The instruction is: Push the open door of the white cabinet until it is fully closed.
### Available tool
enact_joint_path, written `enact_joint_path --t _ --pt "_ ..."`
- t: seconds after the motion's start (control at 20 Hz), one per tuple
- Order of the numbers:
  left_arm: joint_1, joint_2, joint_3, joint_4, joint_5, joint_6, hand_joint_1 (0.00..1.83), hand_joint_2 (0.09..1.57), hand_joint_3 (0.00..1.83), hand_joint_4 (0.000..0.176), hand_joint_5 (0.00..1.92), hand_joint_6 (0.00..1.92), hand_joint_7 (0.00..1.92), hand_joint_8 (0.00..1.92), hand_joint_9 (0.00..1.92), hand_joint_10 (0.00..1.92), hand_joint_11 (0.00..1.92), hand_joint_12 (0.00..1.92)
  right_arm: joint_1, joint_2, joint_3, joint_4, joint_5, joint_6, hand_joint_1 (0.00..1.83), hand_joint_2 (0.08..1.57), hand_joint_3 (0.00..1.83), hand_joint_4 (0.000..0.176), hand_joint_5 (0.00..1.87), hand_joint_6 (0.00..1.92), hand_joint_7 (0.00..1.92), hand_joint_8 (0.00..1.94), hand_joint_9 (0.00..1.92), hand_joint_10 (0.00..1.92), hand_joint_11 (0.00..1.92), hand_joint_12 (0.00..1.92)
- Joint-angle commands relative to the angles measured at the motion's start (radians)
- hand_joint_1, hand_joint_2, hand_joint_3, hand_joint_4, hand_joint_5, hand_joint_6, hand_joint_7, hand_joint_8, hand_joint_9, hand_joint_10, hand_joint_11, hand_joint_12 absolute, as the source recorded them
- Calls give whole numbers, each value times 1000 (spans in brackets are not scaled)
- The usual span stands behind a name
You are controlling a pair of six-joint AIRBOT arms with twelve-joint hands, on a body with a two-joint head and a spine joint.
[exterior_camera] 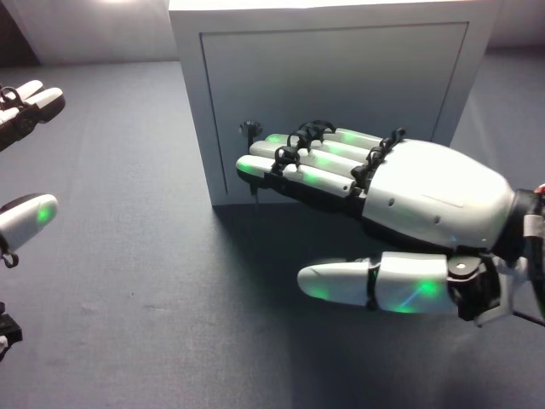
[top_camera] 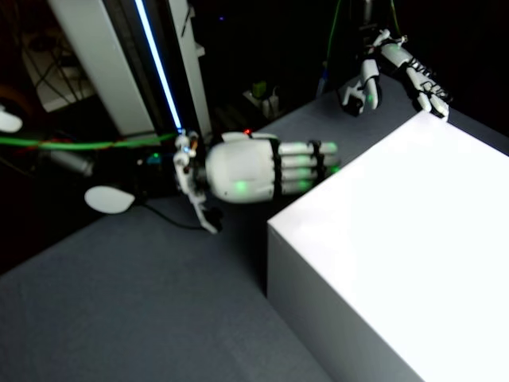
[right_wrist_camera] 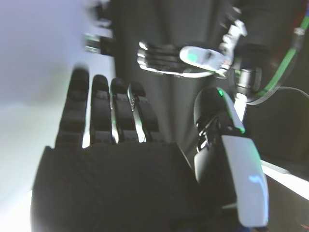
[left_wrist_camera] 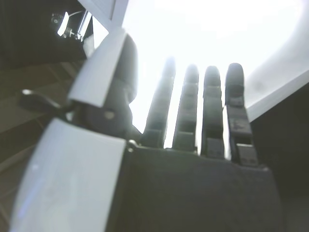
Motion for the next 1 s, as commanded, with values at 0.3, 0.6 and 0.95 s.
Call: enact_joint_path --t 0.3,0.6,0.95 --pt "14 15 -14 -37 -158 -4 633 1398 0 0 183 0 100 1 97 3 0 376 -89 164 -89 23 254 38 312 1282 0 0 16 1 76 5 57 2 0 499" --pt "13 15 -12 -37 -158 -3 565 1340 0 0 135 0 70 2 64 5 0 604 -215 306 -159 119 329 -16 163 1322 2 0 0 0 0 0 0 0 0 71" --pt "9 19 -12 -38 -158 -2 344 1284 0 0 0 0 0 0 0 0 0 379 -474 437 -237 388 584 -137 126 1312 0 0 0 0 0 0 0 0 0 0"
